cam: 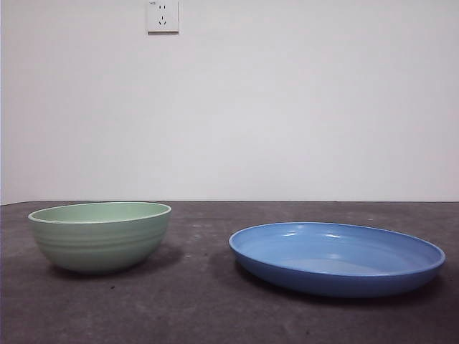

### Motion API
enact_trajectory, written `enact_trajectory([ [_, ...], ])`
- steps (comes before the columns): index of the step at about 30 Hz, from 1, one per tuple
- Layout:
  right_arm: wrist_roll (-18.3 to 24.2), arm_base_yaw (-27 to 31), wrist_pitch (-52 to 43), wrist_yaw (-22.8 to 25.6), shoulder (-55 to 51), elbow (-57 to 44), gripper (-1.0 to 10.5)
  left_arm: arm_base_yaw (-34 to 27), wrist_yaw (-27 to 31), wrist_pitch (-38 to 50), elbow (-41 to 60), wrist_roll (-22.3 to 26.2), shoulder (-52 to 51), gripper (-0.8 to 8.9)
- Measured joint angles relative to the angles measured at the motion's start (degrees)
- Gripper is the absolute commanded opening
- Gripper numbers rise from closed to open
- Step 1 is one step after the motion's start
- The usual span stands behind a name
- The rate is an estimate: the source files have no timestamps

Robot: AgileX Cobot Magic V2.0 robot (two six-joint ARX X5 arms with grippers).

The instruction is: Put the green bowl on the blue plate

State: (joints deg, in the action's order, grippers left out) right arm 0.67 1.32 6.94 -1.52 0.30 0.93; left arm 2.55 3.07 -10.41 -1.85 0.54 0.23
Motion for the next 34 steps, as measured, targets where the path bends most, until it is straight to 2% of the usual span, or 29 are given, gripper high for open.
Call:
enact_trajectory([
  [3,-2.60,0.00,-0.17,0.00,0.00,0.00,0.3,0.00,0.02,0.00,0.00,-0.44,0.00,0.19],
  [8,-8.52,0.00,-0.37,-0.07,0.00,0.00,0.1,0.00,-0.07,0.00,-0.02,-4.74,0.00,0.18],
  [11,-11.82,0.00,0.35,-0.39,0.00,0.74,0.1,0.02,-2.29,-1.36,-0.72,-7.10,0.22,0.18],
  [18,-19.65,0.00,3.23,-0.70,0.76,10.49,0.1,0.92,-3.19,-1.14,-9.84,-12.83,4.11,0.18],
  [24,-21.57,0.00,10.67,-7.45,7.06,18.45,0.1,1.75,-5.14,-3.19,-18.67,-14.49,12.35,0.18],
  [29,-21.46,0.00,16.46,-17.62,14.67,25.79,0.1,2.95,-11.32,-8.02,-28.65,-14.86,20.39,0.18],
  [34,-18.32,0.00,24.87,-24.55,22.75,34.23,0.1,4.33,-17.55,-13.57,-38.64,-14.88,27.52,0.18],
])
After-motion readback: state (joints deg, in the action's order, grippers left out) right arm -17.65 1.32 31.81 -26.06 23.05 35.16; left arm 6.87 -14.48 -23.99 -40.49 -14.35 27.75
